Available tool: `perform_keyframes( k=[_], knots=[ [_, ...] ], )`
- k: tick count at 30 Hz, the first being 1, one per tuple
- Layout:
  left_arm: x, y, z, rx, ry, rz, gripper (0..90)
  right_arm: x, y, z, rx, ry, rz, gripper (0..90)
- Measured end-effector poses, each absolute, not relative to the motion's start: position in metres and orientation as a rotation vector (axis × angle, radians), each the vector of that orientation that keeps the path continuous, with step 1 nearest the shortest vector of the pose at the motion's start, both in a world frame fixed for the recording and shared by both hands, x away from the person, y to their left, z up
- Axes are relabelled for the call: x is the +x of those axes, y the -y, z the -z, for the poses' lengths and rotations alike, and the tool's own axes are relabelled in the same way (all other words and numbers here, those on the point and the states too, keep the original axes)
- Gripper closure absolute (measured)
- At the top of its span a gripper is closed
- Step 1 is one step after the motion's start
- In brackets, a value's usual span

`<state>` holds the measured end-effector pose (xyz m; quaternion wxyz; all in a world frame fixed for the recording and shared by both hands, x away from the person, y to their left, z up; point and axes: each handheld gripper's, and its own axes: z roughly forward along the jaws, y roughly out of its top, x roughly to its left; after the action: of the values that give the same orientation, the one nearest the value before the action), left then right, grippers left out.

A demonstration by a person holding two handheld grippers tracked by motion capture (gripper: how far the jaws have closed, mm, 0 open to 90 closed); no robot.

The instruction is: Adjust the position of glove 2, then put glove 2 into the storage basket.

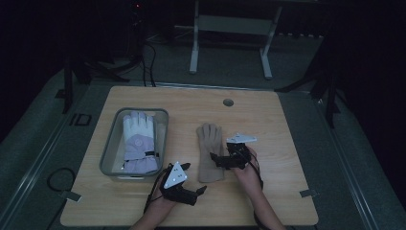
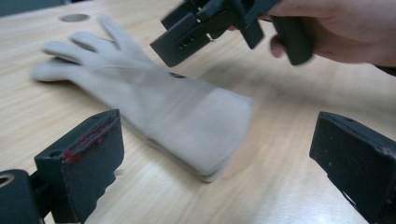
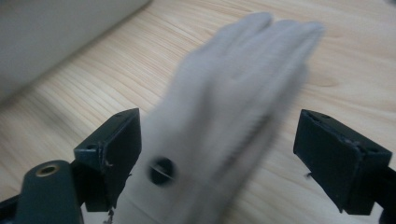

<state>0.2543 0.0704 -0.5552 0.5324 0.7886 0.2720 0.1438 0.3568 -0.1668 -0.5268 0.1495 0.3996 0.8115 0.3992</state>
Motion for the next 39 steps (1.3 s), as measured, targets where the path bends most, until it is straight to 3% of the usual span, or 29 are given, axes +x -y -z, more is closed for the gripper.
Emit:
perform_keyframes(
  k=[13, 25, 29, 32, 39],
  knots=[
    [0.257, -0.056, 0.559, 1.908, -0.635, -0.272, 3.1, 0.358, 0.198, 0.532, 1.039, -2.384, -1.126, 14.3],
    [0.278, -0.050, 0.550, 1.934, -0.589, -0.244, 3.3, 0.367, 0.212, 0.512, 1.170, -2.314, -1.318, 9.8],
    [0.287, -0.044, 0.548, 1.960, -0.548, -0.241, 6.4, 0.381, 0.207, 0.504, 1.180, -2.307, -1.354, 13.3],
    [0.291, -0.034, 0.548, 1.994, -0.523, -0.271, 14.3, 0.393, 0.201, 0.504, 1.173, -2.288, -1.338, 15.0],
    [0.296, -0.015, 0.548, 2.106, -0.447, -0.286, 16.3, 0.421, 0.187, 0.528, 1.282, -2.336, -1.317, 17.7]
  ],
)
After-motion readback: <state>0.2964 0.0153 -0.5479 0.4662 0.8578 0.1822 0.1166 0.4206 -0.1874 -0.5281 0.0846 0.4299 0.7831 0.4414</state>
